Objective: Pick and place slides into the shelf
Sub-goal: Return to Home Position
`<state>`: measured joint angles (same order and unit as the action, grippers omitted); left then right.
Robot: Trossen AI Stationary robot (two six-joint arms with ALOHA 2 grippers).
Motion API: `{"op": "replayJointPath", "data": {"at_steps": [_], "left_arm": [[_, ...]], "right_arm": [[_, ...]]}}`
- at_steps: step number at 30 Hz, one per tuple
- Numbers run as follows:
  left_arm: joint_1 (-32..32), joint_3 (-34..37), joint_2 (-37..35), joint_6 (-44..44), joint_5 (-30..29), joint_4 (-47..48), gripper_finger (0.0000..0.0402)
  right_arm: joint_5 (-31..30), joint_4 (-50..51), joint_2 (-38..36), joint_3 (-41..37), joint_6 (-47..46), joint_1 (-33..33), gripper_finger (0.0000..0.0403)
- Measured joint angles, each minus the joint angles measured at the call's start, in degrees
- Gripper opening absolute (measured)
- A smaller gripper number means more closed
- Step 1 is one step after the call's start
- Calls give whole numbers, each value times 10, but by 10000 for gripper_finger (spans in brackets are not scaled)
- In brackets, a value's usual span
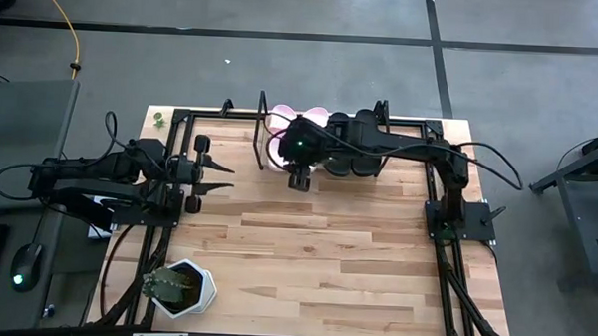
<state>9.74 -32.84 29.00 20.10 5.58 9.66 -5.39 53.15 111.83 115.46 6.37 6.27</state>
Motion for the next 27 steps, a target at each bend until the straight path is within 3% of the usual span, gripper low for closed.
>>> {"op": "replayJointPath", "data": {"at_steps": [7, 13, 22, 27], "left_arm": [[0, 0, 0, -130, -17, -42, 129], [0, 0, 0, -176, -11, -56, 129], [0, 0, 0, -137, 43, -75, 129], [0, 0, 9, -169, 44, -74, 129]], "right_arm": [[0, -69, -10, 0, -5, -7, 151], [4, -171, -11, 0, -1, -14, 151], [150, -221, -51, 0, 19, -30, 151], [163, -191, -83, 0, 25, -36, 151]]}}
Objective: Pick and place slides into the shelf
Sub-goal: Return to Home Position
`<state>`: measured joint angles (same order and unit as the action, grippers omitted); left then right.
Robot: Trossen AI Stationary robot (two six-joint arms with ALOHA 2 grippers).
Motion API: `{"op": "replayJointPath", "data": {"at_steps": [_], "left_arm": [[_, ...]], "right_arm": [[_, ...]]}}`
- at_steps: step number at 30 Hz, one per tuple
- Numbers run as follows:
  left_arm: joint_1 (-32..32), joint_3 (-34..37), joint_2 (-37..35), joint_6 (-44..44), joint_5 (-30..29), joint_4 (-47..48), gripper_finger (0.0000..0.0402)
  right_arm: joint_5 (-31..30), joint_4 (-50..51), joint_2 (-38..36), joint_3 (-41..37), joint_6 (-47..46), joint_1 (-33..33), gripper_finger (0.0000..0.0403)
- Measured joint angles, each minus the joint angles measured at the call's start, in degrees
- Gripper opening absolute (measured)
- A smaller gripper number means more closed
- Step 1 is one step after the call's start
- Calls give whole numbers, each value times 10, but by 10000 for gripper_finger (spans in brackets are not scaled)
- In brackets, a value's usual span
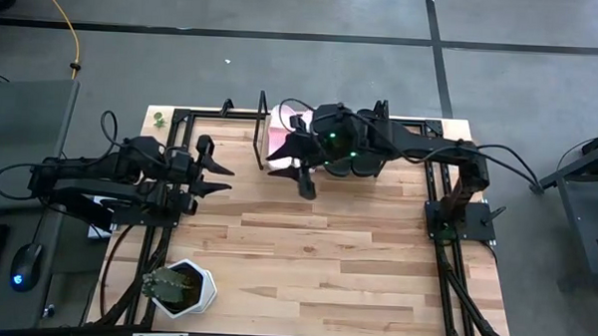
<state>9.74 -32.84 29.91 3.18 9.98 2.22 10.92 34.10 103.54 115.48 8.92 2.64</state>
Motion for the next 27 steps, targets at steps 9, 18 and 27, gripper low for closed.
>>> {"op": "replayJointPath", "data": {"at_steps": [9, 18, 27], "left_arm": [[0, 0, 3, -30, -31, -3, 129], [0, -103, 31, -60, -34, 46, 129], [0, -369, 158, -4, -60, 234, 129]], "right_arm": [[-1, 72, -75, 0, 6, -19, 151], [-14, 90, -153, 0, 35, -37, 151], [-19, 96, -207, 0, 50, -33, 151]]}}
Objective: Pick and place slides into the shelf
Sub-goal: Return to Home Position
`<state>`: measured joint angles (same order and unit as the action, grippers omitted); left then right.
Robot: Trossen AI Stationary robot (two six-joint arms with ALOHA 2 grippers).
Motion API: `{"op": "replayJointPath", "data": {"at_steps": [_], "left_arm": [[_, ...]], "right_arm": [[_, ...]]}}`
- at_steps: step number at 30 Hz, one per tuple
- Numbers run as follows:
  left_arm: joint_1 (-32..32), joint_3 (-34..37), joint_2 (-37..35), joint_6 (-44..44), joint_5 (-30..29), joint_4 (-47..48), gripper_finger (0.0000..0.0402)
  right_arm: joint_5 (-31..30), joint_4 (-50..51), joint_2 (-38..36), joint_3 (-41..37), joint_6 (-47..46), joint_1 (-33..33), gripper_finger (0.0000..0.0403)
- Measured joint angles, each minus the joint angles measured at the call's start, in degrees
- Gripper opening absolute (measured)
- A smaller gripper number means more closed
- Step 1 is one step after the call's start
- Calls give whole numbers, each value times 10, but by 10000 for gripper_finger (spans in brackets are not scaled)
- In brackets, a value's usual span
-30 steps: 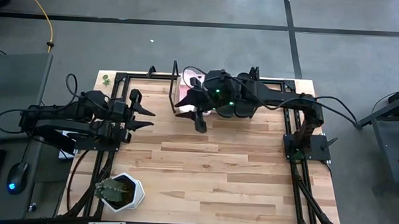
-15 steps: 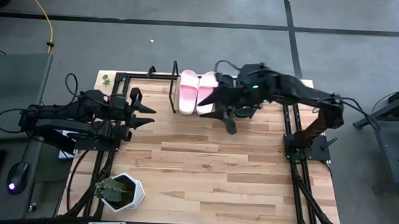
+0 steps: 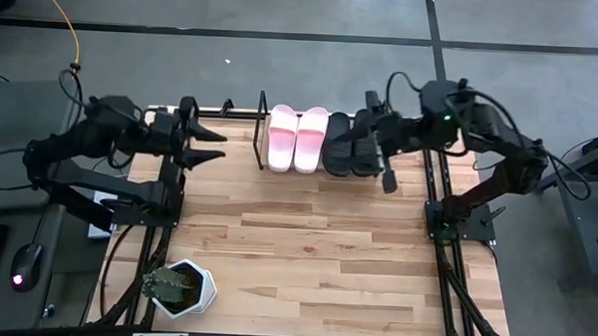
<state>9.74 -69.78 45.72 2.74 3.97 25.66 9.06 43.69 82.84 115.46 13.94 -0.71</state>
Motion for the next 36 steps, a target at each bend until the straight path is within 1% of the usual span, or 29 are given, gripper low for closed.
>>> {"op": "replayJointPath", "data": {"at_steps": [5, 7, 10, 13, 18, 23, 27, 30, 32, 36], "left_arm": [[0, -109, 46, 21, 0, 65, 129], [0, -135, 53, 27, 0, 86, 129], [0, -150, 49, 38, 0, 113, 129], [0, -147, 28, 39, 0, 130, 129], [0, -127, -14, 41, -2, 154, 129], [0, -109, -54, 41, -2, 154, 129], [0, -96, -87, 41, -2, 163, 129], [0, -70, -108, 40, -6, 170, 129], [0, -50, -122, 40, -15, 170, 129], [0, -5, -144, 44, -25, 151, 129]], "right_arm": [[-11, 26, -29, 0, -13, 0, 151], [-22, 44, -43, 0, -14, -2, 151], [-39, 76, -67, 0, -23, -8, 151], [-60, 97, -91, 0, -39, -19, 151], [-75, 113, -135, 0, -45, -46, 151], [-77, 137, -180, -1, -47, -75, 151], [-131, 184, -207, -1, -69, -97, 151], [-174, 216, -220, -1, -90, -113, 151], [-185, 210, -231, -17, -100, -122, 151], [-180, 153, -276, -111, -86, -140, 151]]}}
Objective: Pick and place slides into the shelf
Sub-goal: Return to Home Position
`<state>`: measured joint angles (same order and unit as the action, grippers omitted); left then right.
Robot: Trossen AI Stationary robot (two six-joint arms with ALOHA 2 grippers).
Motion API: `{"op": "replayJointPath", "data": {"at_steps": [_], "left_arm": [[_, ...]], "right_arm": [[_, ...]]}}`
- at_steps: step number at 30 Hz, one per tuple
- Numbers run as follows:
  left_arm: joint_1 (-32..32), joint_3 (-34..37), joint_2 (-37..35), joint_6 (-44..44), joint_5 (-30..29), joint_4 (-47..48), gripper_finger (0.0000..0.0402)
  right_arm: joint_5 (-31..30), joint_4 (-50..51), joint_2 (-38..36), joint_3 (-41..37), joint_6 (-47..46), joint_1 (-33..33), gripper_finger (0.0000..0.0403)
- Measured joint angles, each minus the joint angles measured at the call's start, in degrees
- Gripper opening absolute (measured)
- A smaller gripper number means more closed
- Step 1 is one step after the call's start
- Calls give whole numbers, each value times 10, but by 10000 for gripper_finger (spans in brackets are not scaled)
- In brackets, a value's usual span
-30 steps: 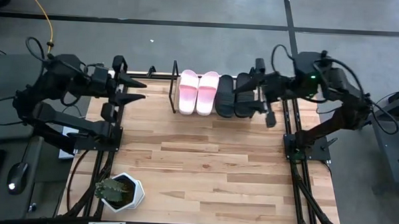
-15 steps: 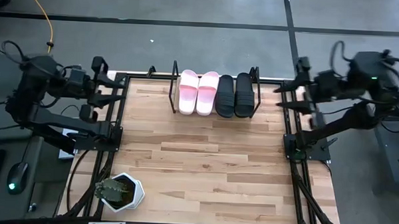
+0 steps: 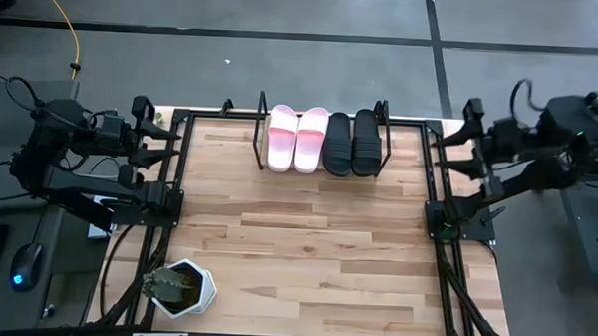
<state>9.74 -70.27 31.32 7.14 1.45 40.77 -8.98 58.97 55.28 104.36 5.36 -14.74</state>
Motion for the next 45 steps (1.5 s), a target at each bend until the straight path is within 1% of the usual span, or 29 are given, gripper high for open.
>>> {"op": "replayJointPath", "data": {"at_steps": [5, 13, 17, 20, 23, 28, 35, 39, 43, 45], "left_arm": [[0, 31, -15, 1, 0, -36, 129], [0, 55, -17, -3, 8, -32, 129], [0, 83, -17, -11, 6, -40, 129], [0, 109, -26, -11, 9, -52, 129], [0, 135, -46, -10, 10, -69, 129], [0, 185, -106, -11, 16, -85, 129], [0, 256, -199, -35, 26, -103, 129], [0, 303, -255, -36, 26, -110, 129], [0, 351, -310, -45, 26, -114, 129], [0, 365, -308, -50, 26, -115, 129]], "right_arm": [[0, -116, -89, -152, 26, -4, 151], [-7, -242, -264, -385, 35, -4, 151], [-12, -367, -359, -501, 38, -4, 151], [-13, -440, -413, -582, 49, -4, 151], [-19, -510, -456, -644, 56, -4, 151], [-26, -580, -483, -722, 67, -4, 151], [-23, -645, -483, -786, 93, -4, 151], [20, -715, -483, -834, 102, -4, 151], [16, -772, -483, -877, 102, -3, 151], [3, -789, -483, -899, 99, -3, 151]]}}
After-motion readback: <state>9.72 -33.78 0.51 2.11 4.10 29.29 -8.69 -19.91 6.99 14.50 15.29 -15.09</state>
